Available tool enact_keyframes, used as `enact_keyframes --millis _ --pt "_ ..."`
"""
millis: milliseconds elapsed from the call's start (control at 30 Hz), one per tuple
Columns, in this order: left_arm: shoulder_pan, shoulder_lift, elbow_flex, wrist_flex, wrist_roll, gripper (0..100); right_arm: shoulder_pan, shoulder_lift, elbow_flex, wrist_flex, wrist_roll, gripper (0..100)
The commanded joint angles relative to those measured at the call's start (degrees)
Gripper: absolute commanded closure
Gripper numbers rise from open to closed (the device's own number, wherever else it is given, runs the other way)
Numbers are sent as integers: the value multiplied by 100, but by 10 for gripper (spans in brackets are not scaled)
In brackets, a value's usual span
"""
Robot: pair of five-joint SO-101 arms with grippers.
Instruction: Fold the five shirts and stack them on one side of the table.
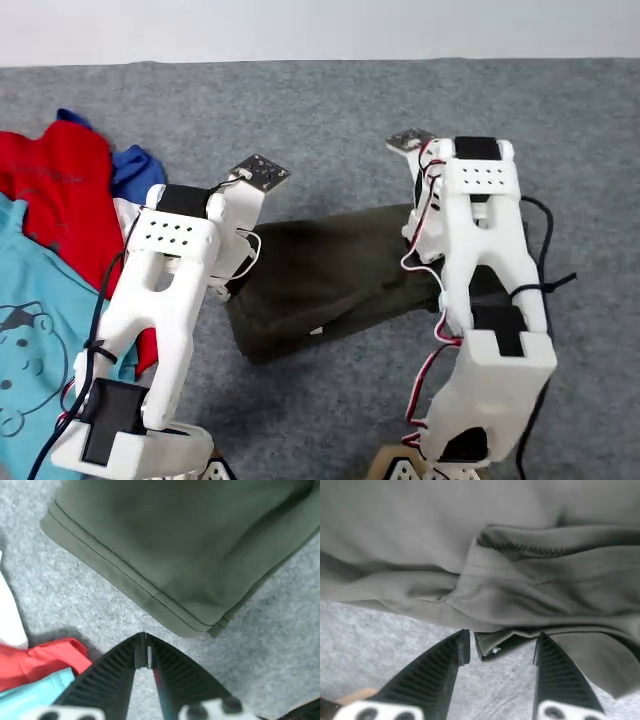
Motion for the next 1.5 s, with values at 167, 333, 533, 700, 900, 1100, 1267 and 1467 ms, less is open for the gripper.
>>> enact_keyframes --millis 167,333,533,700,900,1100,1267,1467 --pt "-18 -220 -22 -88 -334 998 -40 171 -53 110 -79 775" --pt "-18 -220 -31 -88 -492 998 -40 163 -185 453 -79 775" --pt "-18 -220 -31 -88 -519 998 -13 48 -756 804 -237 775" --pt "-18 -220 -31 -88 -519 998 31 -180 -624 813 -255 775" --pt "0 -220 -31 -97 -527 998 268 -145 -149 708 -281 775" --pt "-18 -220 -31 -97 -527 998 365 303 -149 453 -281 776" --pt "-18 -220 -13 -88 -527 998 365 646 -176 295 -281 780" --pt "-18 -220 -4 -88 -527 998 374 831 -185 251 -281 907"
